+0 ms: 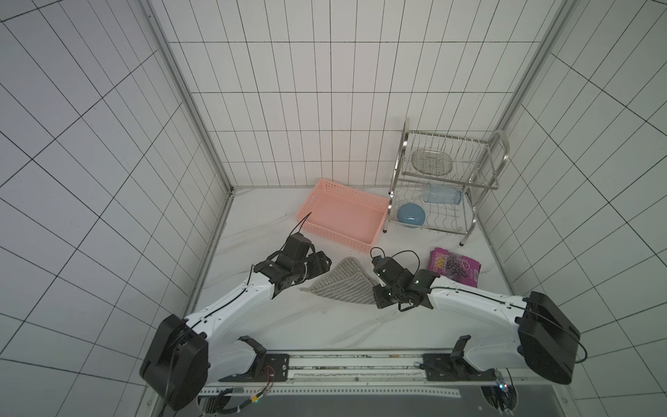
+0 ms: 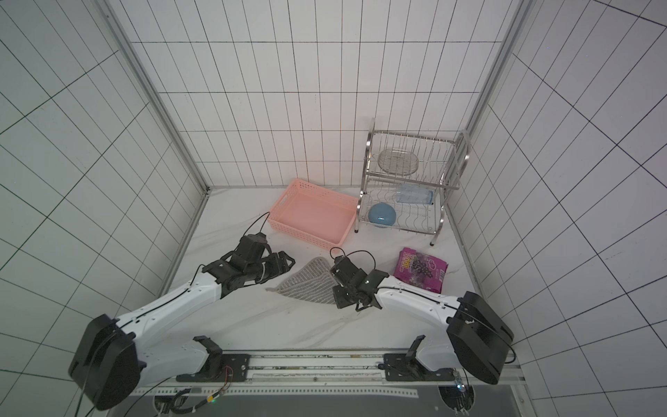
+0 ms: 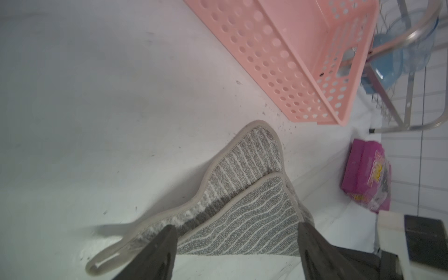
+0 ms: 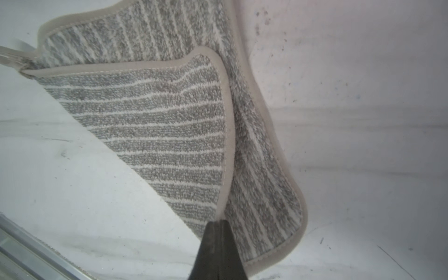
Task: Fold the square dishcloth
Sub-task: Adjust the cleaning item at the center of the board.
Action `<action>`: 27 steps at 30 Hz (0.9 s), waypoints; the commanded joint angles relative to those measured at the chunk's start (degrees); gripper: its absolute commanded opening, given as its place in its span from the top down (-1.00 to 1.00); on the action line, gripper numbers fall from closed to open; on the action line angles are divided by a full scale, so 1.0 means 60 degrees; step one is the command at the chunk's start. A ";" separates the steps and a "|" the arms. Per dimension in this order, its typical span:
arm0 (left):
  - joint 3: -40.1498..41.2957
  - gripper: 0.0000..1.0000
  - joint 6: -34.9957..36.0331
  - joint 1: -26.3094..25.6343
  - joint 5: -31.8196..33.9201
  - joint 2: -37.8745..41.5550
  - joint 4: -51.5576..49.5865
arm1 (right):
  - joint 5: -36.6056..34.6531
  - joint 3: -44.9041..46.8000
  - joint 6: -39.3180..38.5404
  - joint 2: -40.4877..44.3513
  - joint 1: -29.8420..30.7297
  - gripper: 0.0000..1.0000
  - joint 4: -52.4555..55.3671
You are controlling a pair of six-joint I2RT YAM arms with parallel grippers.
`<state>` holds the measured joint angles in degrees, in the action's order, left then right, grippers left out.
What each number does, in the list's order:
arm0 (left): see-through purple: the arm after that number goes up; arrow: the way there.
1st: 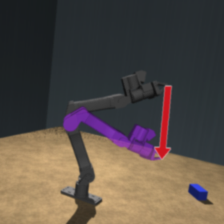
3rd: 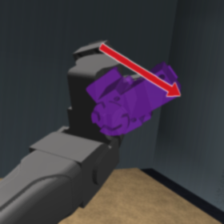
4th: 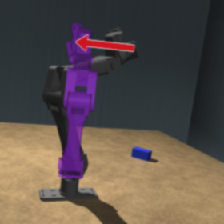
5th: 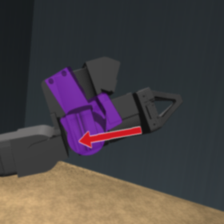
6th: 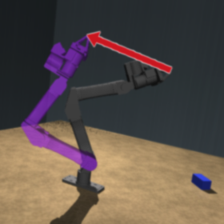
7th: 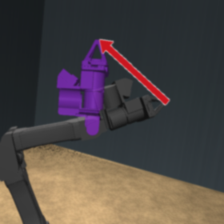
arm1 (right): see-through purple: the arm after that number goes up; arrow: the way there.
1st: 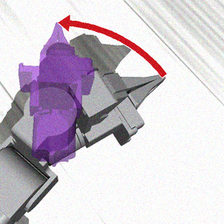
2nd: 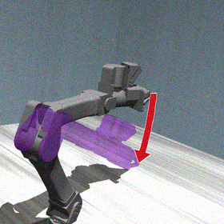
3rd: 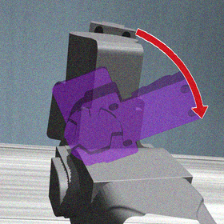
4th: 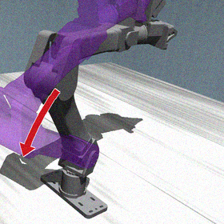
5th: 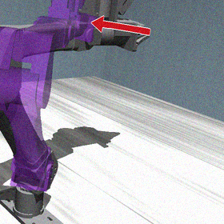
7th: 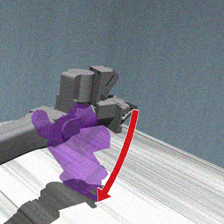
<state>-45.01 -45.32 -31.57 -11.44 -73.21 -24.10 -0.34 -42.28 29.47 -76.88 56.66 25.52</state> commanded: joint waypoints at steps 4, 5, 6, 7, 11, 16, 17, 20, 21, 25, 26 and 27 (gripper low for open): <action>-0.1699 -0.28 0.2692 -0.1172 -0.1747 -0.2054 0.0747 | -0.0657 0.0404 0.0950 0.0162 0.0067 1.00 -0.0152; -0.1904 -0.24 0.3005 -0.1321 -0.1611 -0.2292 0.0737 | -0.0683 0.0474 0.1046 0.0182 0.0072 1.00 -0.0192; -0.2018 -0.21 0.3237 -0.1413 -0.1538 -0.2521 0.0799 | -0.0723 0.0535 0.1124 0.0186 0.0064 1.00 -0.0235; -0.2068 -0.20 0.3432 -0.1455 -0.1603 -0.2687 0.0976 | -0.0751 0.0579 0.1205 0.0198 0.0070 1.00 -0.0253; -0.2285 -0.20 0.4118 -0.1462 -0.1962 -0.3574 0.1725 | -0.0835 0.0674 0.1365 0.0308 0.0071 1.00 -0.0313; -0.3104 -0.18 0.4692 -0.1454 -0.2648 -0.4971 0.1627 | -0.0794 0.0647 0.1480 0.0377 0.0056 1.00 -0.0339; -0.3248 -0.16 0.4773 -0.1448 -0.2771 -0.5174 0.1586 | -0.0782 0.0642 0.1495 0.0370 0.0055 1.00 -0.0349; -0.3515 -0.08 0.4919 -0.1447 -0.2945 -0.5607 0.1509 | -0.0765 0.0639 0.1529 0.0335 0.0062 1.00 -0.0389; -0.3563 -0.07 0.4959 -0.1436 -0.2867 -0.5715 0.1478 | -0.0753 0.0639 0.1532 0.0326 0.0063 1.00 -0.0392; -0.3572 -0.07 0.4981 -0.1383 -0.2759 -0.6039 0.1481 | -0.0716 0.0671 0.1561 0.0333 0.0057 1.00 -0.0444; -0.3579 -0.07 0.4978 -0.1386 -0.2719 -0.6098 0.1475 | -0.0708 0.0689 0.1560 0.0328 0.0058 1.00 -0.0466; -0.3593 -0.09 0.4976 -0.1383 -0.2722 -0.6148 0.1465 | -0.0702 0.0693 0.1549 0.0316 0.0062 1.00 -0.0476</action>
<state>-65.43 -16.95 -40.23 -27.18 -108.86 -15.64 -3.90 -38.76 38.20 -75.50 56.64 23.14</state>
